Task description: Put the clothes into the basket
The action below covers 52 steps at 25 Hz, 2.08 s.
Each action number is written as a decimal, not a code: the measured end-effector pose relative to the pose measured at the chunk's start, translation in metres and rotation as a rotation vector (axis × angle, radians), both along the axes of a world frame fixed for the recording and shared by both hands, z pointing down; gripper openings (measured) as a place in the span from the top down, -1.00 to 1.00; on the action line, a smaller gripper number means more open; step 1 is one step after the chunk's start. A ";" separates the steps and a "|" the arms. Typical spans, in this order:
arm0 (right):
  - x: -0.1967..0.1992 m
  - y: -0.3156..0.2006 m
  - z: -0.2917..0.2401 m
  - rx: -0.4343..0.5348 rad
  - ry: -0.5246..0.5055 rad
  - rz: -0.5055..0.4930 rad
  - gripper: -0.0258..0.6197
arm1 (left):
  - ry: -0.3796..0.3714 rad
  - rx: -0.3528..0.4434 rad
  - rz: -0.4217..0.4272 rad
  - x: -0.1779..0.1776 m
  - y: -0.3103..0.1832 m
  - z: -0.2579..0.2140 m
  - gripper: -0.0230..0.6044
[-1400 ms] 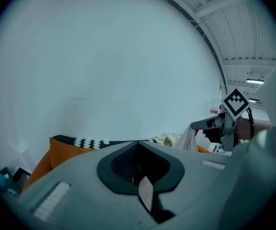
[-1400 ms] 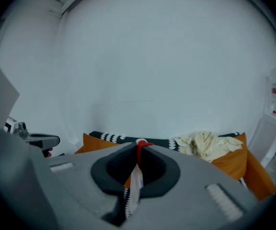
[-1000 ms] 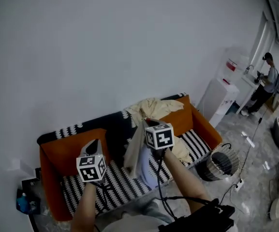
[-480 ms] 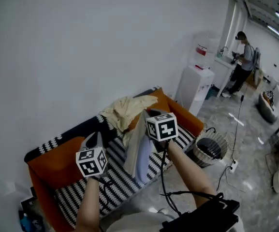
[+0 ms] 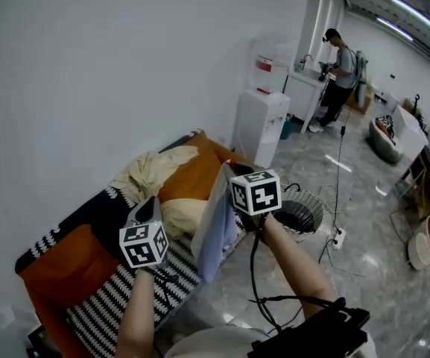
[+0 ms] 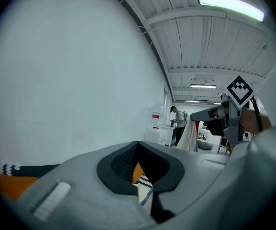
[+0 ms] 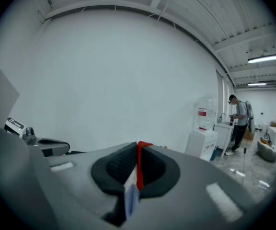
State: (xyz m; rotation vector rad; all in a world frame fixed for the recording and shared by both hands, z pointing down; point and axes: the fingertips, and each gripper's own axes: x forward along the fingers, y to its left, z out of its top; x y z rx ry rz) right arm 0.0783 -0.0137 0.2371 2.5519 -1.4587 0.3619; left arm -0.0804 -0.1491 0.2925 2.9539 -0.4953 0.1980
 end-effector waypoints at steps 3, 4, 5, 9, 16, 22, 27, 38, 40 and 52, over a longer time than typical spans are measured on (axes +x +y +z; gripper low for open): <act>0.031 0.042 0.001 -0.003 -0.001 0.045 0.89 | -0.004 -0.008 0.044 0.040 0.033 0.005 0.92; 0.041 0.055 0.000 -0.003 -0.002 0.057 0.89 | -0.003 -0.012 0.058 0.052 0.044 0.006 0.92; 0.050 0.068 -0.001 -0.001 -0.002 0.067 0.89 | -0.003 -0.016 0.071 0.066 0.055 0.006 0.92; 0.083 0.116 -0.011 0.023 0.009 0.104 0.89 | -0.003 0.002 0.133 0.122 0.106 -0.003 0.92; 0.136 0.188 -0.031 0.073 0.029 0.172 0.89 | 0.019 0.054 0.201 0.196 0.166 -0.034 0.92; 0.193 0.244 -0.048 0.099 0.059 0.274 0.89 | 0.021 0.099 0.278 0.257 0.196 -0.047 0.92; 0.237 0.276 -0.069 0.126 0.072 0.349 0.89 | 0.060 0.080 0.330 0.317 0.214 -0.057 0.92; 0.328 0.303 -0.126 0.159 0.159 0.498 0.89 | 0.128 0.106 0.448 0.432 0.217 -0.095 0.92; 0.340 0.310 -0.129 0.167 0.164 0.532 0.89 | 0.138 0.113 0.466 0.447 0.217 -0.101 0.92; 0.414 0.313 -0.129 0.173 0.158 0.576 0.89 | 0.119 0.077 0.479 0.510 0.217 -0.081 0.92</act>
